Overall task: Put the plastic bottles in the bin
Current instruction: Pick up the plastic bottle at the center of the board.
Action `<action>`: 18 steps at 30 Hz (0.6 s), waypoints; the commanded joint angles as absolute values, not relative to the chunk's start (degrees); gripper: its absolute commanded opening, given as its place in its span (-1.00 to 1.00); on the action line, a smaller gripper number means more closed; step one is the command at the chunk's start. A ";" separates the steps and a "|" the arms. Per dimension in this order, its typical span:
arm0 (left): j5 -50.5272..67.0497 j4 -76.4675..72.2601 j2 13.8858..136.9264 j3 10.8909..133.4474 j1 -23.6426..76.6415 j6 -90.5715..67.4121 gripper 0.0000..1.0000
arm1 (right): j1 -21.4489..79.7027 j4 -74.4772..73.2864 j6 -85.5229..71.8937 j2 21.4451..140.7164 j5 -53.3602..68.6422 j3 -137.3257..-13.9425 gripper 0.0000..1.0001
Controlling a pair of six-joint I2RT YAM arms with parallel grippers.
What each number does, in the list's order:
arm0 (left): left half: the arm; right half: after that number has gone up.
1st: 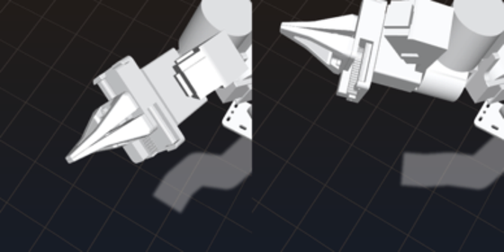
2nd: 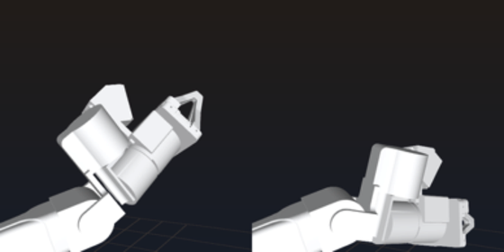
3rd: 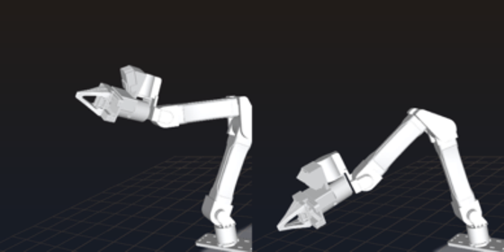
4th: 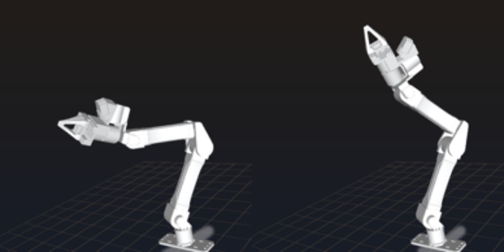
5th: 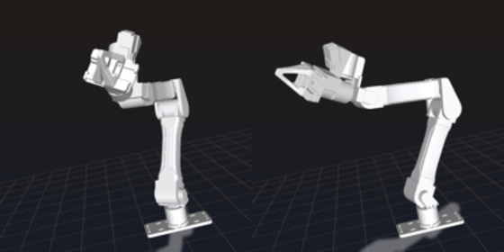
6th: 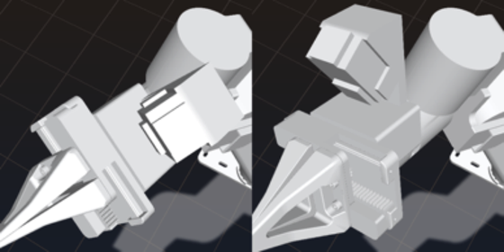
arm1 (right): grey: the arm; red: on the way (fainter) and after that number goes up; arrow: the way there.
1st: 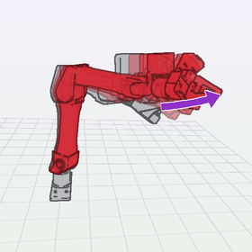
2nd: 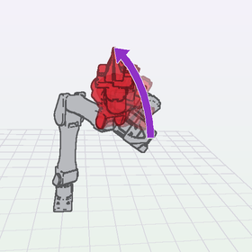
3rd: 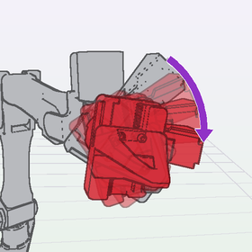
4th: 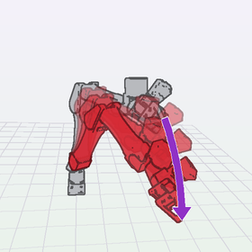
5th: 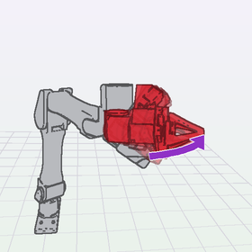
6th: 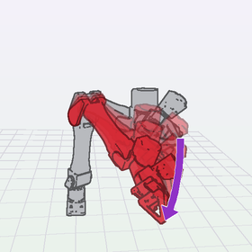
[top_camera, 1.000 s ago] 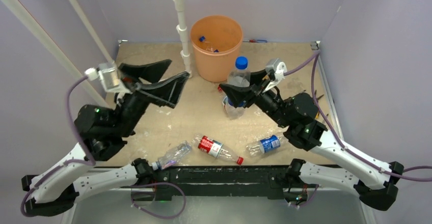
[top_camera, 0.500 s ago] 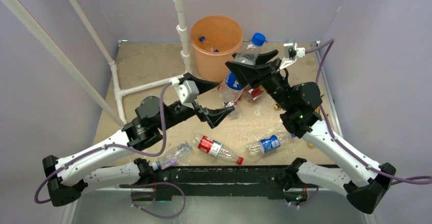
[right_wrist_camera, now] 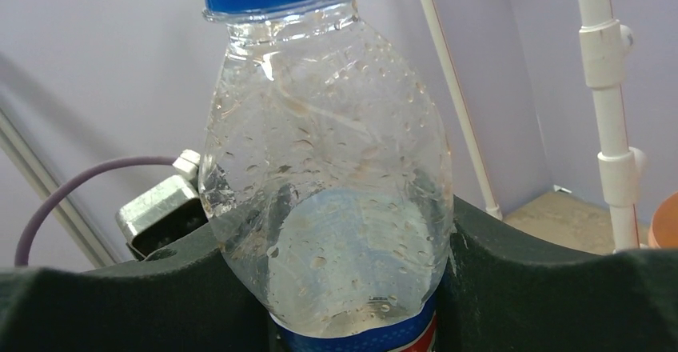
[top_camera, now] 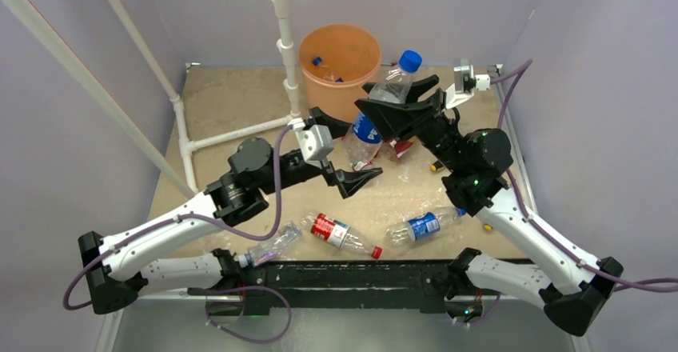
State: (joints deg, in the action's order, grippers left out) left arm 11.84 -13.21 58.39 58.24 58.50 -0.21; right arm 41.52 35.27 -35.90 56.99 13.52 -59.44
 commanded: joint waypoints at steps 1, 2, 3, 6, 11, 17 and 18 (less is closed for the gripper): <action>12.60 -13.78 61.56 61.88 58.54 1.38 0.99 | 41.57 40.75 -38.06 57.38 15.74 -58.55 -0.20; 11.07 -13.91 61.83 61.79 58.56 1.62 0.99 | 41.56 41.41 -38.18 57.58 15.92 -58.38 -0.20; 9.40 -14.65 61.99 61.28 58.54 1.88 0.96 | 41.57 41.73 -38.31 58.02 16.45 -58.41 -0.19; 6.99 -16.49 62.59 60.75 58.54 2.89 0.72 | 41.57 41.66 -38.71 59.10 17.45 -58.88 -0.20; 7.34 -17.81 62.89 60.84 58.54 3.60 -0.01 | 41.55 40.91 -38.20 59.17 17.66 -58.97 -0.19; 8.52 -15.05 62.30 61.92 58.56 2.99 -0.63 | 41.57 37.35 -36.75 58.38 18.64 -60.61 0.24; 8.06 -15.86 61.81 60.83 58.54 2.88 -0.68 | 41.57 36.70 -36.51 58.02 18.09 -60.64 0.34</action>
State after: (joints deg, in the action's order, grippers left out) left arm 7.70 -12.97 63.11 59.46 58.41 2.26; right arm 41.52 39.03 -37.89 59.44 17.30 -58.61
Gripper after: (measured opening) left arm 0.611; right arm 0.604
